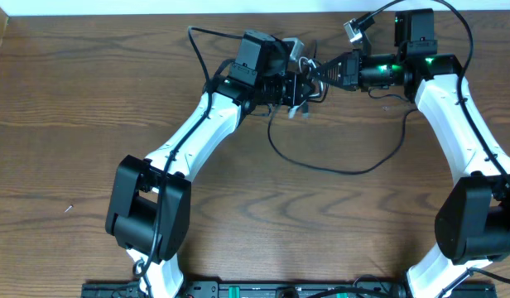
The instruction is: Untangle cables
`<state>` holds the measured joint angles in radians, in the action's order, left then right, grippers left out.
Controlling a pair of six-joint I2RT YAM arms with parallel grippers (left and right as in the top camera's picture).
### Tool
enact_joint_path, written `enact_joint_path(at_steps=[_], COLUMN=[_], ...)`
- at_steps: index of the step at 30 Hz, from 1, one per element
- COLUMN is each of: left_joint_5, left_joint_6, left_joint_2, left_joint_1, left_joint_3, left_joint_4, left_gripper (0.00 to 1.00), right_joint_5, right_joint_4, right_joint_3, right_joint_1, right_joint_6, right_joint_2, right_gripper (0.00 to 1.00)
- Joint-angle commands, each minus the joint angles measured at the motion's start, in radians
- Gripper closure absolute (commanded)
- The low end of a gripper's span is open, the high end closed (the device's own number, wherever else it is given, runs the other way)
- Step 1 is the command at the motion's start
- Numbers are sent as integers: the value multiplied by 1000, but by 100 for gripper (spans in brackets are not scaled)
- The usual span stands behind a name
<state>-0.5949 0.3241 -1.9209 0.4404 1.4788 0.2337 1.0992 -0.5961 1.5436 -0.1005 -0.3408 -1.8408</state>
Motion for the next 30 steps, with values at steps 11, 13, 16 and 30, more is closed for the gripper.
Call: enact_joint_path(at_steps=[11, 13, 16, 30], left_joint_5=[435, 435, 426, 423], left_joint_6=[119, 119, 119, 0], left_joint_2=[-15, -15, -15, -6], left_joint_1=[-3, -4, -4, -19], left_joint_3=[-2, -2, -2, -2], left_joint_4=[112, 125, 137, 246], left_gripper=[71, 71, 71, 74], right_joint_5=[-217, -370, -625, -1098], right_joint_4=[-103, -175, -299, -505], right_joint_3=[13, 13, 13, 12], right_joint_1=[100, 111, 113, 45], right_joint_6=[-32, -33, -33, -85], right_joint_2=[156, 175, 180, 56], right_gripper=[99, 99, 99, 98])
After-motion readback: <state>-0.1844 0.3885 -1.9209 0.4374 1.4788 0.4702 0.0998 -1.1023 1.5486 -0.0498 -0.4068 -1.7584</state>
